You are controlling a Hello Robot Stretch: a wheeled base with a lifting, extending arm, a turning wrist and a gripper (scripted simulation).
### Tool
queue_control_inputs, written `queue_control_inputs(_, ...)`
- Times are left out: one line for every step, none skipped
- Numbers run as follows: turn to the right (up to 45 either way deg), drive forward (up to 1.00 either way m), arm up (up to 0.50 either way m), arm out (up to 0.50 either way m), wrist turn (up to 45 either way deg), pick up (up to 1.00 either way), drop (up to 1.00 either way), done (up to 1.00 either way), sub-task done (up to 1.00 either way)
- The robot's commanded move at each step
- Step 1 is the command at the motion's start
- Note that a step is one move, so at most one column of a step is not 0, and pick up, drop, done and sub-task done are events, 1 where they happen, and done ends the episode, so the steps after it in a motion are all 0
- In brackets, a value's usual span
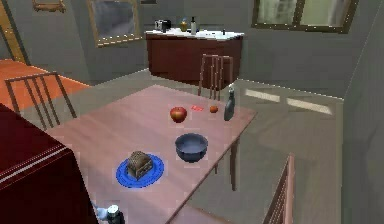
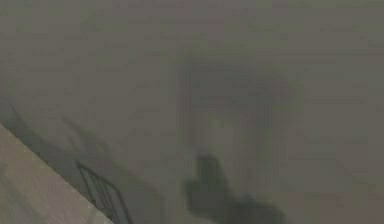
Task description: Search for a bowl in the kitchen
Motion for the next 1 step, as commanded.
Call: queue_control_inputs(0.0,0.00,0.00,0.00,0.0,0.00,0.00,1.00,0.00)
